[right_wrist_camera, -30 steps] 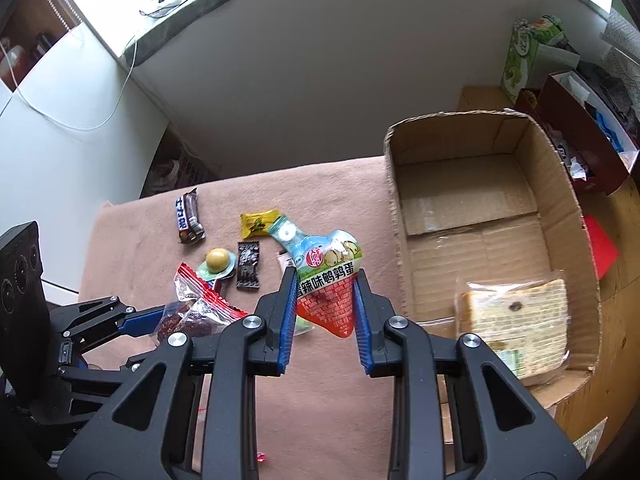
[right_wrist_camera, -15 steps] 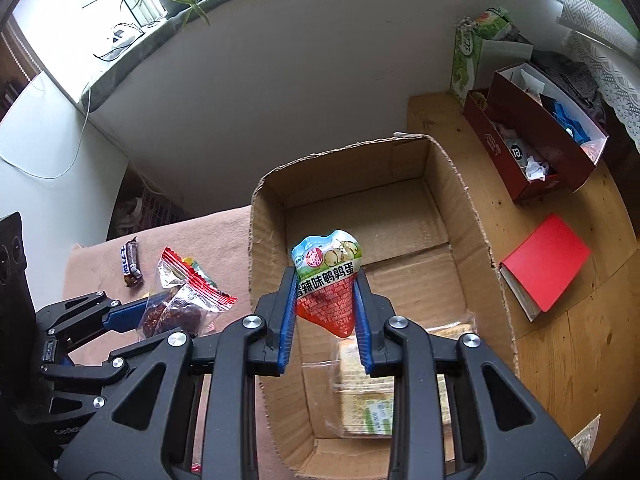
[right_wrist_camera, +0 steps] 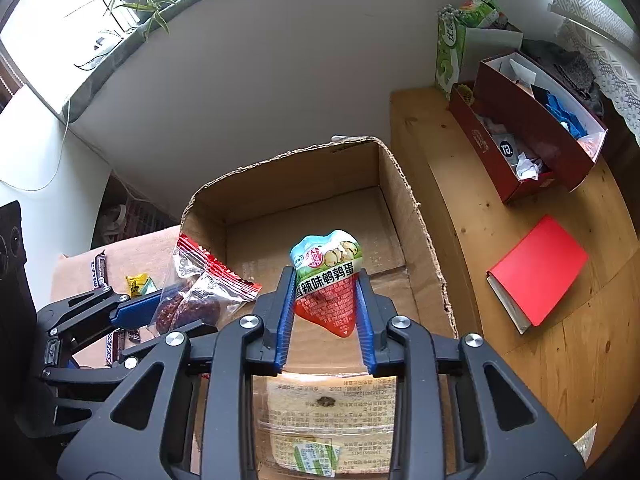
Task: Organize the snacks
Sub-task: 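Carry the jerky bag with the left gripper into the box while the right gripper carries the egg snack there, then open both grippers and withdraw them from the box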
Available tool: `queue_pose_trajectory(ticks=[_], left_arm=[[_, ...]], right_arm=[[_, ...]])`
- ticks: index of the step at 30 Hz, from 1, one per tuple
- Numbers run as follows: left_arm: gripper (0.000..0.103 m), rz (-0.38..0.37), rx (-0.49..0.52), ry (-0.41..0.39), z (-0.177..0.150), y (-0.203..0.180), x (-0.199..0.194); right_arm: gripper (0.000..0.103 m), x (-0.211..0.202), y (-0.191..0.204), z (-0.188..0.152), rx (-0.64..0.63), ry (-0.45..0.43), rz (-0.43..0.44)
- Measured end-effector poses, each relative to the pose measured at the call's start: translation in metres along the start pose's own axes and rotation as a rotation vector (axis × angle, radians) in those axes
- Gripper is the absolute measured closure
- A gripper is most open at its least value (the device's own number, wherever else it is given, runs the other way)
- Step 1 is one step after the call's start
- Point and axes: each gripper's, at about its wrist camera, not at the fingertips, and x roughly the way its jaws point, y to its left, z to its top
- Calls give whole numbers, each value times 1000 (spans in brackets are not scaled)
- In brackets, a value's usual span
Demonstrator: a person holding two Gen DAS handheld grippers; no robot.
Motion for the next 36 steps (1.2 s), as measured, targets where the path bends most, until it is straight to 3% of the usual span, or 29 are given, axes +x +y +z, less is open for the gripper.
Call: queue_pose_trajectory(ticks=[3, 6, 8, 17, 25, 36], left_arm=[[67, 5, 11, 0, 1, -3, 5], [52, 34, 16, 17, 0, -6, 8], [48, 40, 16, 19, 0, -7, 8], [48, 35, 1, 3, -2, -3, -9], [48, 39, -5, -20, -11, 7, -52], [48, 97, -118, -57, -50, 70, -129]], right_arm=[[56, 0, -8, 2, 7, -16, -1], [44, -3, -11, 4, 4, -35, -13], [39, -5, -11, 5, 5, -44, -25], [38, -21, -2, -1, 21, -53, -28], [38, -50, 22, -14, 51, -81, -15], [38, -68, 96, -52, 5, -55, 54]])
